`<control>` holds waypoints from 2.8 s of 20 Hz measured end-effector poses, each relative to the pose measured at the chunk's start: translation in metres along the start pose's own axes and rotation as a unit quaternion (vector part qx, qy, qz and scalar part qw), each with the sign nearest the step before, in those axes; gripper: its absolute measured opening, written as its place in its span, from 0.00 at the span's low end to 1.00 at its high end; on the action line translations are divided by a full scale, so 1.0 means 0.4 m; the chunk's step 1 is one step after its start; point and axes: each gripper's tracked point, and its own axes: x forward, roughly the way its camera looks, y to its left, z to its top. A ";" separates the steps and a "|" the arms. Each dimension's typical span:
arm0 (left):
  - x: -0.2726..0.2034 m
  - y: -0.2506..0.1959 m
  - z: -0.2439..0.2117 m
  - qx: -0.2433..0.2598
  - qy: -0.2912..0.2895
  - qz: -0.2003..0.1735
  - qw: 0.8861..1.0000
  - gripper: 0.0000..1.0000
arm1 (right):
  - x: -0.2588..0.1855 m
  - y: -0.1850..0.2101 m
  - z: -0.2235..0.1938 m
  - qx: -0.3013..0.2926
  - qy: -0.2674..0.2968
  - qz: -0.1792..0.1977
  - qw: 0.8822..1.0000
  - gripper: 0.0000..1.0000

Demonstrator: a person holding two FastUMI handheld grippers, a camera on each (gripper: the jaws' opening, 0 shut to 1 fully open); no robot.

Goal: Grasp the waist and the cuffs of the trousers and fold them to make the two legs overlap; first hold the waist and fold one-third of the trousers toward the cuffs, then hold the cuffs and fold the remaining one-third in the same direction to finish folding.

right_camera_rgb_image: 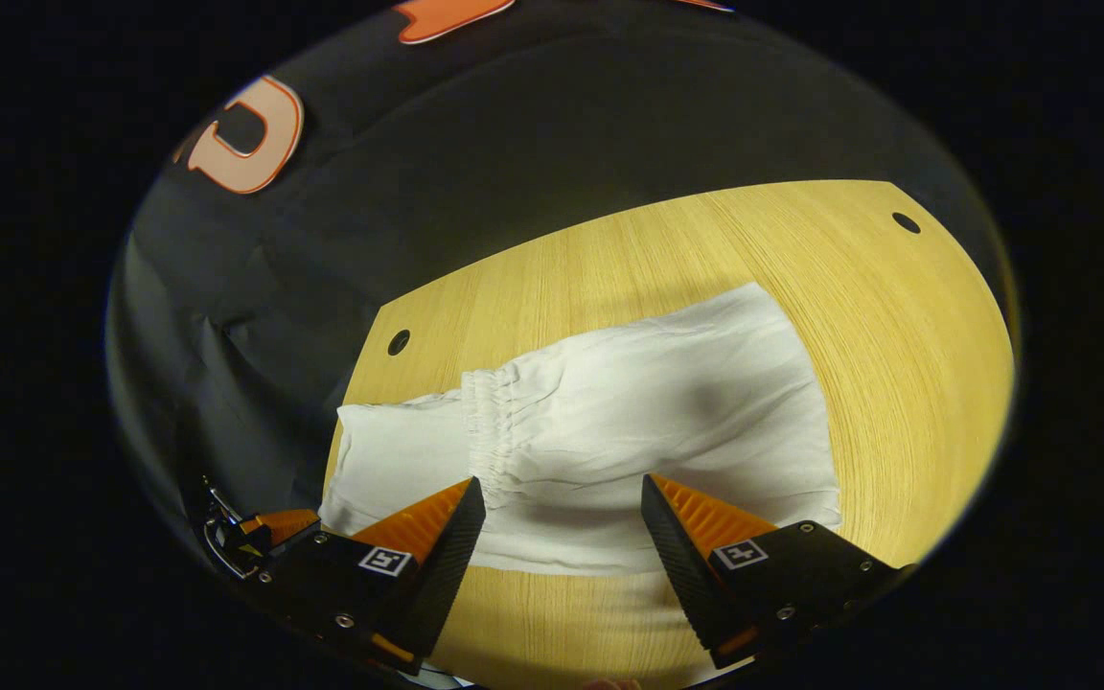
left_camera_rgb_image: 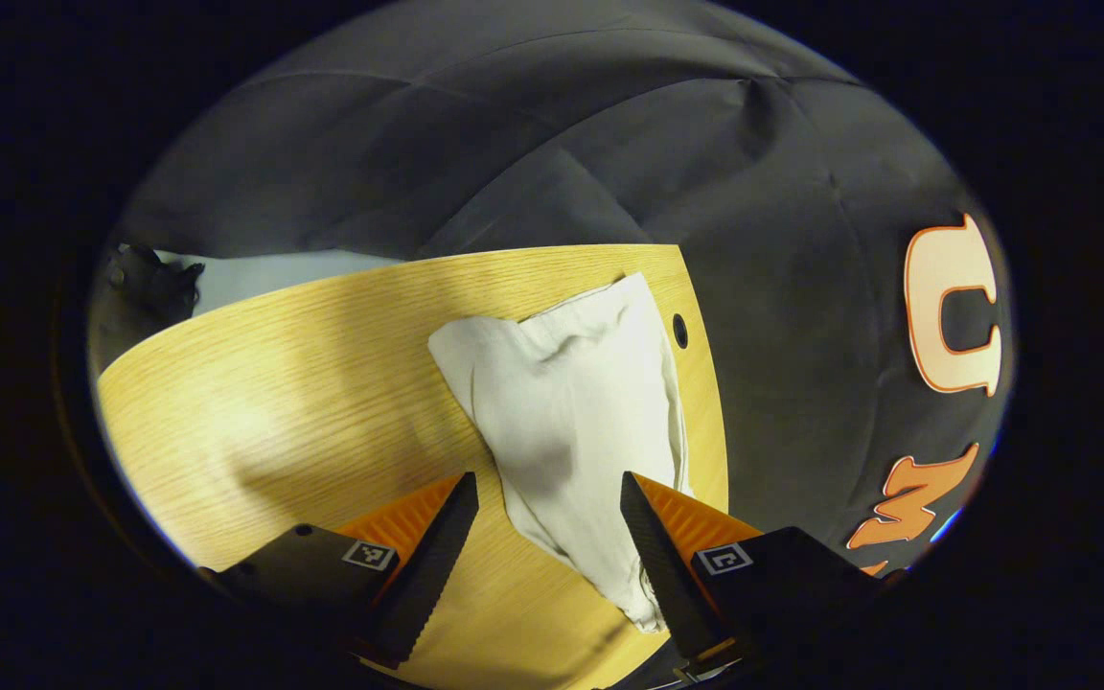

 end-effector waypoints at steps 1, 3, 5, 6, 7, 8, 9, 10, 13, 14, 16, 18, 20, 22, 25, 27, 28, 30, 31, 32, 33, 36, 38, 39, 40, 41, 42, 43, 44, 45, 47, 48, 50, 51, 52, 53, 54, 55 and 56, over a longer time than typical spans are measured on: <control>0.009 0.001 0.000 -0.004 -0.001 0.003 1.000 0.98 | -0.003 -0.008 0.006 0.000 -0.001 0.000 1.000 0.98; 0.027 0.003 -0.003 -0.015 0.001 0.003 1.000 0.98 | -0.009 -0.020 0.011 0.003 -0.001 0.002 1.000 0.98; 0.039 -0.010 0.001 -0.031 -0.004 -0.010 0.999 0.98 | -0.018 -0.028 0.017 0.015 0.001 0.005 1.000 0.98; 0.051 -0.016 0.005 -0.036 -0.005 -0.015 0.999 0.98 | -0.021 -0.024 0.023 0.021 0.000 0.011 1.000 0.98; 0.063 -0.024 0.009 -0.040 -0.003 -0.019 0.999 0.98 | -0.028 -0.022 0.031 0.027 -0.004 0.016 1.000 0.98; 0.074 -0.032 0.014 -0.043 -0.003 -0.024 0.999 1.00 | -0.032 -0.018 0.039 0.032 -0.007 0.021 0.999 0.98; 0.083 -0.042 0.017 -0.047 -0.002 -0.030 0.998 1.00 | -0.038 -0.018 0.043 0.037 -0.008 0.024 0.999 0.98; 0.089 -0.048 0.023 -0.052 -0.004 -0.034 0.998 1.00 | -0.039 -0.020 0.045 0.041 -0.010 0.025 0.999 0.98; 0.119 -0.037 0.024 -0.040 0.005 -0.009 0.999 0.86 | -0.046 -0.043 0.051 0.041 -0.014 0.016 0.999 0.98; 0.139 -0.030 0.025 -0.030 0.008 0.005 0.999 0.69 | -0.049 -0.051 0.052 0.042 -0.015 0.012 0.999 0.98; 0.172 -0.053 0.023 -0.014 0.018 -0.001 1.000 0.35 | -0.053 -0.069 0.053 0.047 -0.018 0.005 0.999 0.98; 0.189 -0.043 0.039 0.007 0.009 0.028 1.000 0.29 | -0.059 -0.090 0.051 0.046 -0.022 -0.005 0.999 0.98; 0.184 -0.064 0.030 0.024 0.011 0.026 0.999 0.10 | -0.075 -0.106 0.048 0.040 -0.029 -0.017 0.999 0.98; 0.178 -0.116 0.038 0.054 -0.001 0.004 0.999 0.05 | -0.083 -0.121 0.047 0.033 -0.036 -0.025 0.999 0.98; 0.124 -0.213 0.046 0.129 -0.017 -0.020 0.991 0.04 | -0.107 -0.128 0.042 0.033 -0.044 -0.025 0.998 0.99; 0.096 -0.305 0.038 0.167 -0.026 -0.050 0.984 0.05 | -0.123 -0.136 0.041 0.034 -0.052 -0.023 0.998 0.98; 0.067 -0.353 0.042 0.186 -0.028 -0.065 0.980 0.04 | -0.132 -0.147 0.045 0.032 -0.057 -0.024 0.998 0.99; 0.032 -0.454 0.012 0.231 -0.036 -0.091 0.968 0.04 | -0.151 -0.168 0.045 0.030 -0.064 -0.027 0.997 0.98; 0.018 -0.499 -0.007 0.253 -0.041 -0.101 0.961 0.04 | -0.159 -0.182 0.050 0.030 -0.068 -0.028 0.997 0.98; 0.001 -0.543 -0.028 0.274 -0.045 -0.109 0.954 0.04 | -0.168 -0.195 0.052 0.031 -0.071 -0.027 0.997 0.98; -0.007 -0.587 -0.050 0.294 -0.048 -0.116 0.947 0.04 | -0.178 -0.208 0.057 0.033 -0.073 -0.025 0.996 0.98; 0.002 -0.703 -0.162 0.335 -0.042 -0.134 0.932 0.03 | -0.206 -0.258 0.068 0.041 -0.080 -0.022 0.996 0.99; 0.006 -0.750 -0.232 0.354 -0.034 -0.145 0.923 0.04 | -0.224 -0.301 0.082 0.047 -0.084 -0.023 0.995 0.98; 0.011 -0.773 -0.273 0.366 -0.031 -0.148 0.918 0.04 | -0.234 -0.328 0.084 0.051 -0.086 -0.025 0.995 0.98; 0.025 -0.799 -0.316 0.376 -0.025 -0.150 0.914 0.04 | -0.243 -0.352 0.087 0.055 -0.089 -0.027 0.994 0.98; 0.038 -0.826 -0.366 0.380 -0.017 -0.157 0.911 0.04 | -0.251 -0.376 0.089 0.060 -0.091 -0.029 0.994 0.98; 0.045 -0.839 -0.404 0.383 -0.011 -0.159 0.910 0.04 | -0.260 -0.402 0.091 0.066 -0.093 -0.030 0.993 0.98; 0.056 -0.850 -0.443 0.392 -0.008 -0.159 0.906 0.04 | -0.271 -0.429 0.088 0.071 -0.094 -0.033 0.992 0.98; 0.068 -0.859 -0.488 0.403 -0.002 -0.158 0.901 0.04 | -0.280 -0.453 0.084 0.076 -0.095 -0.036 0.992 0.98; 0.082 -0.872 -0.537 0.410 0.009 -0.160 0.898 0.04 | -0.291 -0.479 0.078 0.081 -0.095 -0.039 0.991 0.98; 0.110 -0.893 -0.641 0.418 0.035 -0.162 0.893 0.05 | -0.304 -0.530 0.066 0.094 -0.095 -0.046 0.990 0.98; 0.126 -0.889 -0.676 0.423 0.047 -0.161 0.891 0.04 | -0.310 -0.552 0.061 0.101 -0.094 -0.048 0.989 0.98; 0.157 -0.883 -0.764 0.440 0.067 -0.158 0.882 0.04 | -0.324 -0.589 0.046 0.113 -0.092 -0.054 0.988 0.98; 0.169 -0.878 -0.806 0.449 0.078 -0.156 0.876 0.04 | -0.326 -0.606 0.039 0.119 -0.091 -0.058 0.987 0.98; 0.188 -0.873 -0.840 0.459 0.089 -0.152 0.871 0.02 | -0.331 -0.618 0.038 0.124 -0.091 -0.061 0.986 0.99; 0.203 -0.866 -0.875 0.468 0.099 -0.150 0.865 0.04 | -0.333 -0.631 0.034 0.128 -0.090 -0.063 0.986 0.99; 0.213 -0.852 -0.908 0.478 0.107 -0.146 0.859 0.04 | -0.332 -0.644 0.028 0.130 -0.090 -0.065 0.985 0.99; 0.222 -0.841 -0.936 0.490 0.114 -0.142 0.852 0.04 | -0.335 -0.657 0.019 0.132 -0.090 -0.067 0.985 0.99; 0.237 -0.825 -0.965 0.504 0.121 -0.136 0.845 0.04 | -0.337 -0.662 0.014 0.133 -0.091 -0.069 0.984 0.98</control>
